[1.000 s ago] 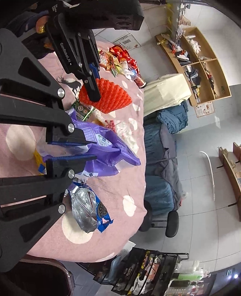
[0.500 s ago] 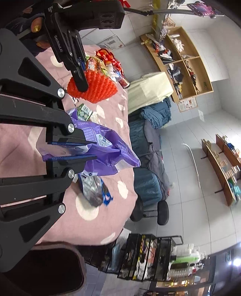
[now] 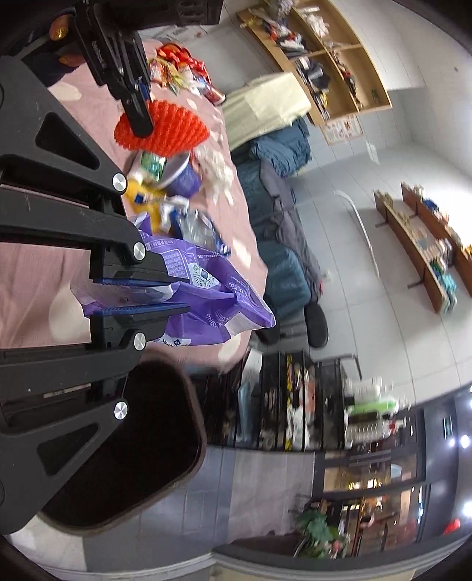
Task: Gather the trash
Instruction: 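Drop the purple bag into the bin by opening the right tool, then lower the orange mesh net into the bin and open the left tool, then move both tools back over the table toward the remaining trash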
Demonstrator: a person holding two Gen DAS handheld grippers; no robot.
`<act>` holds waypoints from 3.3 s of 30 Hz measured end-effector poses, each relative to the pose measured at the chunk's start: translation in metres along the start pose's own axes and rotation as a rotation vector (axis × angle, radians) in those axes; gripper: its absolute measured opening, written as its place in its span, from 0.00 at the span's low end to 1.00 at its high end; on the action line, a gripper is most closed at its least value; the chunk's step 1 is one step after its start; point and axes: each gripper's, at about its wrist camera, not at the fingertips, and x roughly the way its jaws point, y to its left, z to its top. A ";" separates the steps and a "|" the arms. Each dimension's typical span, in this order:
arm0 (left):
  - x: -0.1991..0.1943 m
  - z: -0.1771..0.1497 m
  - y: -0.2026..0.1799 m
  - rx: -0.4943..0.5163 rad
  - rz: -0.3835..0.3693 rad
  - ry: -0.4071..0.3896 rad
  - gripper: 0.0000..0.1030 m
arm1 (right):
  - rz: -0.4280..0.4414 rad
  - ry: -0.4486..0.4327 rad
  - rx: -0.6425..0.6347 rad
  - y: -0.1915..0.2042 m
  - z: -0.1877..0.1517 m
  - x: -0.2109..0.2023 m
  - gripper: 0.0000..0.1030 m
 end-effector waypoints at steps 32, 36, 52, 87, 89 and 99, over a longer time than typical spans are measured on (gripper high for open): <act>0.066 -0.004 -0.085 0.110 -0.166 0.163 0.19 | -0.320 0.115 0.227 -0.132 -0.059 0.023 0.88; 0.075 -0.001 -0.098 0.124 -0.198 0.186 0.19 | -0.338 0.068 0.230 -0.129 -0.051 0.009 0.91; 0.128 0.008 -0.161 0.180 -0.292 0.335 0.19 | -0.511 -0.050 0.289 -0.164 -0.039 -0.040 0.93; 0.128 0.001 -0.195 0.377 -0.154 0.274 0.95 | -0.508 -0.033 0.299 -0.173 -0.042 -0.038 0.95; 0.124 0.001 -0.189 0.357 -0.192 0.282 0.95 | -0.501 -0.032 0.295 -0.170 -0.043 -0.036 0.95; 0.087 -0.003 -0.151 0.267 -0.281 0.267 0.95 | -0.449 -0.013 0.274 -0.150 -0.041 -0.024 0.95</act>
